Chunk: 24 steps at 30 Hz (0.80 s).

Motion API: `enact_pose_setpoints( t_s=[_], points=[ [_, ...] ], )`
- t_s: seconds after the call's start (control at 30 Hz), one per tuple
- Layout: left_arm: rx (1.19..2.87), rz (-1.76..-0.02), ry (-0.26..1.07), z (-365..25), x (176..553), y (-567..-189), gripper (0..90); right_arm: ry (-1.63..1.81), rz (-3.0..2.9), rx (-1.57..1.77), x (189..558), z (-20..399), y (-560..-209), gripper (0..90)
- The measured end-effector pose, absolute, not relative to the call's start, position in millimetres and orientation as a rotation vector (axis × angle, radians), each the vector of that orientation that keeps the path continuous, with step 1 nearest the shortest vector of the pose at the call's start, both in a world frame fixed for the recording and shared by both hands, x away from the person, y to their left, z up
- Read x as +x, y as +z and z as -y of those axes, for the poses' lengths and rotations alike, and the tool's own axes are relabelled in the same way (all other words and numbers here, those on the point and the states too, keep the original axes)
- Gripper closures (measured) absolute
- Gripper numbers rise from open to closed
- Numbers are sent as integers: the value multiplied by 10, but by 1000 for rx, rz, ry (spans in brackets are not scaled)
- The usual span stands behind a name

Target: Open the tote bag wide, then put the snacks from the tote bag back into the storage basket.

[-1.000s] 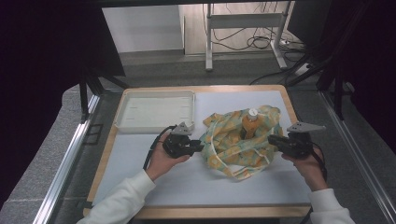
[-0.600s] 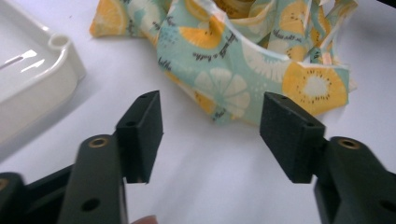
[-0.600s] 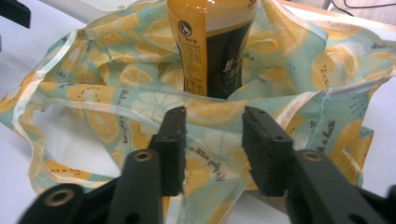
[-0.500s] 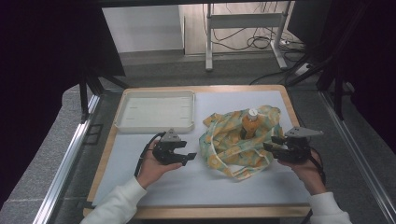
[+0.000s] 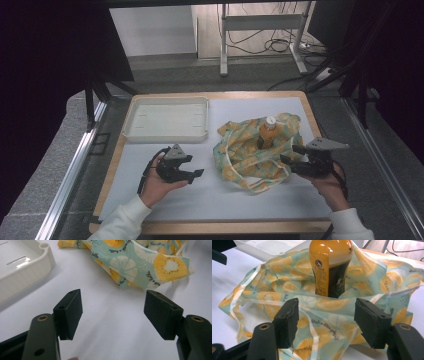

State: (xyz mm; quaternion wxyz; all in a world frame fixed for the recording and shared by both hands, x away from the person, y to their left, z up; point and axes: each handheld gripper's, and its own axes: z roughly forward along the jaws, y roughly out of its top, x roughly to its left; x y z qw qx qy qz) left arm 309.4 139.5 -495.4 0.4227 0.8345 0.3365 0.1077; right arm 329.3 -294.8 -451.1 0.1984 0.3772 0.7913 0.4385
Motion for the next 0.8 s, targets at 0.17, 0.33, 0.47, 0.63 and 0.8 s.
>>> enact_pose_setpoints(
  t_s=[0.17,0.33,0.47,0.63,0.8],
  points=[
    [2085,-855,293,-1420,3061,-4971,296,1224,-2198,1049,3304,2908,-4481,326],
    [2087,-852,307,-1454,3039,-4982,292,1234,-2179,1048,3326,2874,-4435,311],
    [2093,-845,304,-1466,3039,-5000,292,1224,-2167,1058,3361,2820,-4416,306],
    [2093,-828,303,-1478,3038,-5002,295,1216,-2158,1060,3411,2686,-4366,301],
    [2106,-827,282,-1445,3051,-5041,298,1200,-2147,1055,3452,2580,-4332,287]
  ],
)
